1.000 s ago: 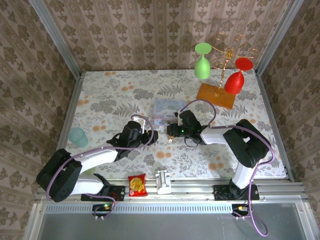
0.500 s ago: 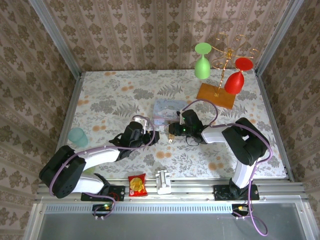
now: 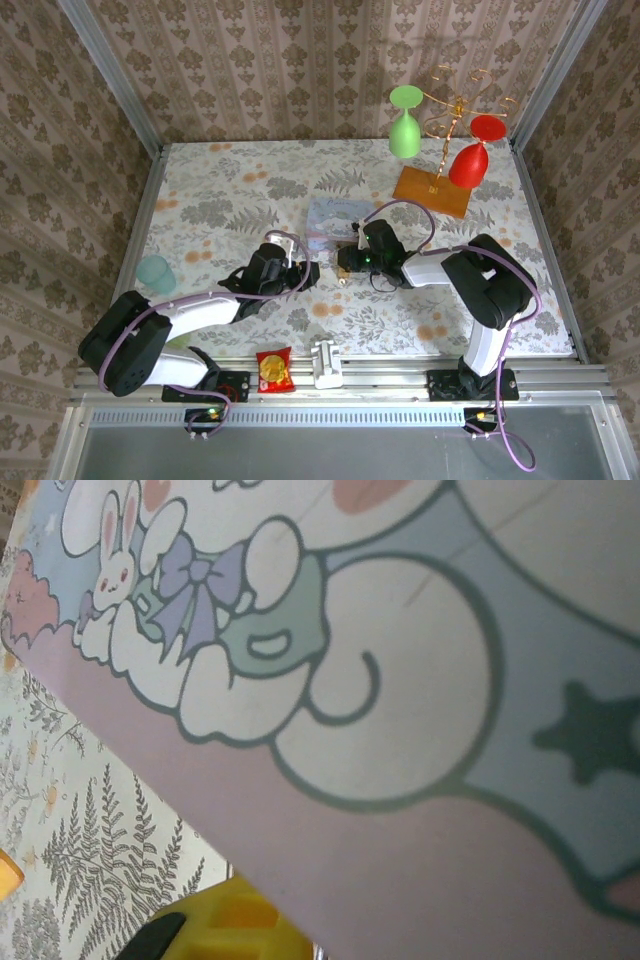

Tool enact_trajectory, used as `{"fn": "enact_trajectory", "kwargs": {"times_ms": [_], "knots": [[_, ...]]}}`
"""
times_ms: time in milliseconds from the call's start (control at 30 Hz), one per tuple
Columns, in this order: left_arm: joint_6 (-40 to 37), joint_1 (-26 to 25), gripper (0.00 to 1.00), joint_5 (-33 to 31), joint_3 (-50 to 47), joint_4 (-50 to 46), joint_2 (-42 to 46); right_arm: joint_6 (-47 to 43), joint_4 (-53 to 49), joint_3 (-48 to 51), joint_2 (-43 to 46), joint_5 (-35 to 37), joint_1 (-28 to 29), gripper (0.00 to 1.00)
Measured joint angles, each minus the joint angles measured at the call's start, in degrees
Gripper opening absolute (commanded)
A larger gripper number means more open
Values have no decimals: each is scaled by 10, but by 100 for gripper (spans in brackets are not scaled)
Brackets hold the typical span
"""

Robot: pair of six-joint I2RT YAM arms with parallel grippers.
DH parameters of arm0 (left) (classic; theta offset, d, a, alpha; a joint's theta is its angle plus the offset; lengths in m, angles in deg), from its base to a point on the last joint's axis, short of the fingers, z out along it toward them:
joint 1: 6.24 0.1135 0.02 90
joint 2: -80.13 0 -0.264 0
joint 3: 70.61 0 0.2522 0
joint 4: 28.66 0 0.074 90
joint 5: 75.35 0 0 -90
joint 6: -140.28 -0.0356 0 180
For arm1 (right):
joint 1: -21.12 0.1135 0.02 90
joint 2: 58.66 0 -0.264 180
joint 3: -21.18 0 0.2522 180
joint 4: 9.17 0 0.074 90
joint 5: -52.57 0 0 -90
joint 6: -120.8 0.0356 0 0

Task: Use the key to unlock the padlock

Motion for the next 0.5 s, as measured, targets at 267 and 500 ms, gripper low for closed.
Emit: {"fn": "enact_trajectory", "kwargs": {"times_ms": [267,500], "knots": [[-2,-2,57,-2,4,-5,0,21,27,23,8,12,0,7],[-71,-2,59,-24,108,-75,-10,82,76,62,20,35,1,5]]}}
